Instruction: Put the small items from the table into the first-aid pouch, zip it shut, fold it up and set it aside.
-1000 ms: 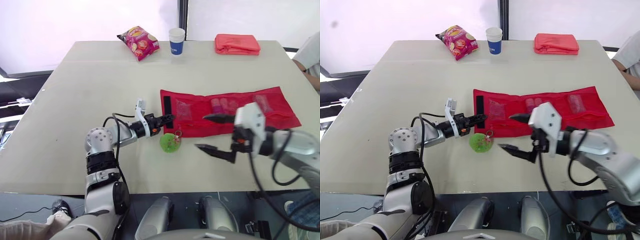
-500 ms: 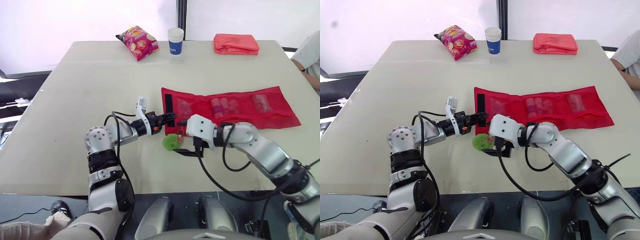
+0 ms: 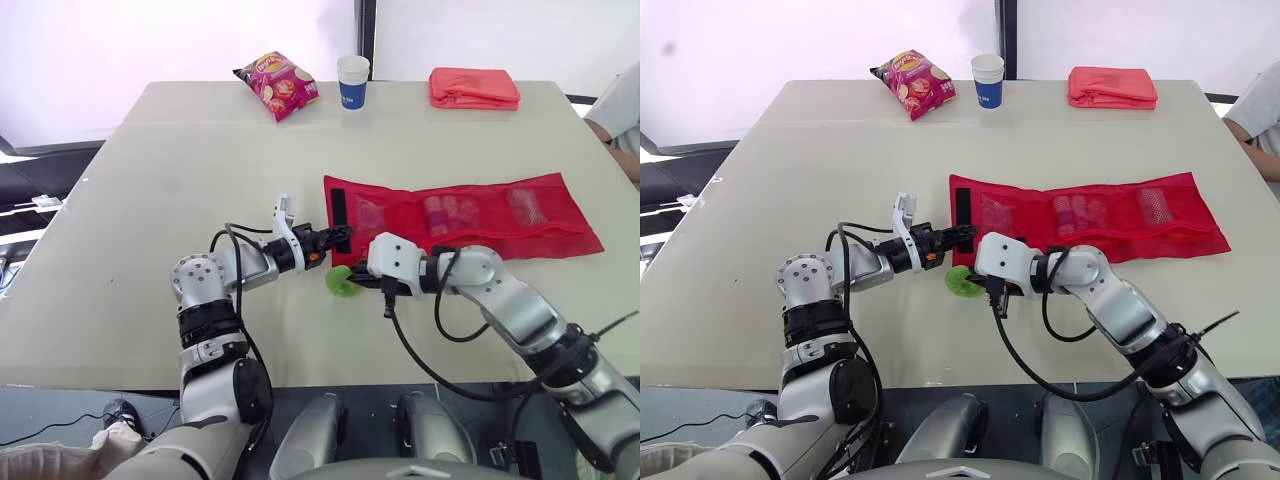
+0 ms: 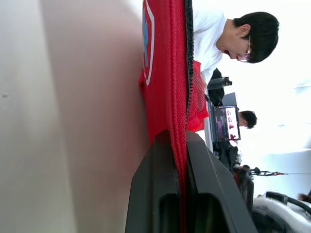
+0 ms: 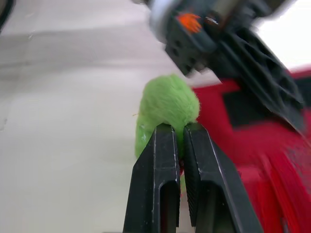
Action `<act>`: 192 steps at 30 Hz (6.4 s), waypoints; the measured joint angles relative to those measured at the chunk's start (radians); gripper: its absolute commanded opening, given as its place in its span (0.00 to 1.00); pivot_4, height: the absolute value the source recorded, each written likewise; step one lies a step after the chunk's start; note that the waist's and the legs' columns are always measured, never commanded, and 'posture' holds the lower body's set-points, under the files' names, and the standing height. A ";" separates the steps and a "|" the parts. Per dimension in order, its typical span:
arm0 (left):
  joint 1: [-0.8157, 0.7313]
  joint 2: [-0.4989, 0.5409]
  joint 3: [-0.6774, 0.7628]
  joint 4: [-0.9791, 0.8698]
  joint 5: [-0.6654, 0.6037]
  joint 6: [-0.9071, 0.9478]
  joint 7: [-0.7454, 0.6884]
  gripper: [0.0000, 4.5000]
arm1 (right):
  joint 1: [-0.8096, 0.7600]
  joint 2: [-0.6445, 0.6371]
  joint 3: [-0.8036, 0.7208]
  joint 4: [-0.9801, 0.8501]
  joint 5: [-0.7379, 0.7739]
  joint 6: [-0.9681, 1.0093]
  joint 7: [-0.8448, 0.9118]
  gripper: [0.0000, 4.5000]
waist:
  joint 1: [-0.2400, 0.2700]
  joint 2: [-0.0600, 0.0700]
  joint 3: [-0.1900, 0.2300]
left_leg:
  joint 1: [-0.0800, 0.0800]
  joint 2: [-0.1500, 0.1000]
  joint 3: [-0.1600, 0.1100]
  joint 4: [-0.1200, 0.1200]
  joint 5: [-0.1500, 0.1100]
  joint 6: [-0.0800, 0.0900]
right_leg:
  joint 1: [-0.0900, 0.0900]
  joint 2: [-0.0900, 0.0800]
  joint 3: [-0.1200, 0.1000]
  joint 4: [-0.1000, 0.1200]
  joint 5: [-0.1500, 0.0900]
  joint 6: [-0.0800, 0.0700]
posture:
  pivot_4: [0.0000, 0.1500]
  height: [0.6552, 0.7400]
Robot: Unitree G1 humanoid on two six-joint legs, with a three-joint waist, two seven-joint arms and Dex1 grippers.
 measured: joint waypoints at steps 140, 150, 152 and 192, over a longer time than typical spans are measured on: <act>0.368 0.446 -0.439 -0.560 0.274 -0.765 -0.795 1.00 | 0.018 -0.129 -0.559 -0.301 0.750 0.790 -0.252 0.89 | -0.024 0.005 0.001 | -0.003 0.004 0.006 -0.004 0.000 0.001 | -0.005 0.000 0.004 0.000 0.000 -0.001 | 1.00 1.00; 0.385 0.453 -0.380 -0.450 0.251 -0.694 -0.762 1.00 | 0.157 -0.191 -0.617 -0.275 0.567 0.435 -0.208 0.89 | -0.023 0.004 0.001 | -0.003 0.004 0.007 -0.004 0.000 0.000 | -0.006 0.001 0.004 0.001 0.000 -0.001 | 1.00 1.00; 0.387 0.453 -0.345 -0.410 0.237 -0.668 -0.739 1.00 | 0.179 -0.171 -0.618 -0.232 0.551 0.341 -0.152 0.89 | -0.024 0.004 0.001 | -0.003 0.004 0.007 -0.004 0.000 0.000 | -0.006 0.001 0.004 0.001 0.000 -0.001 | 1.00 1.00; 0.208 0.098 -0.010 -0.177 -0.031 -0.159 -0.018 1.00 | 0.157 -0.259 -0.557 -0.090 0.472 -0.060 0.244 0.95 | 0.001 0.003 0.000 | -0.002 0.002 0.005 -0.002 0.000 0.000 | -0.005 -0.001 0.004 0.002 0.001 -0.001 | 1.00 1.00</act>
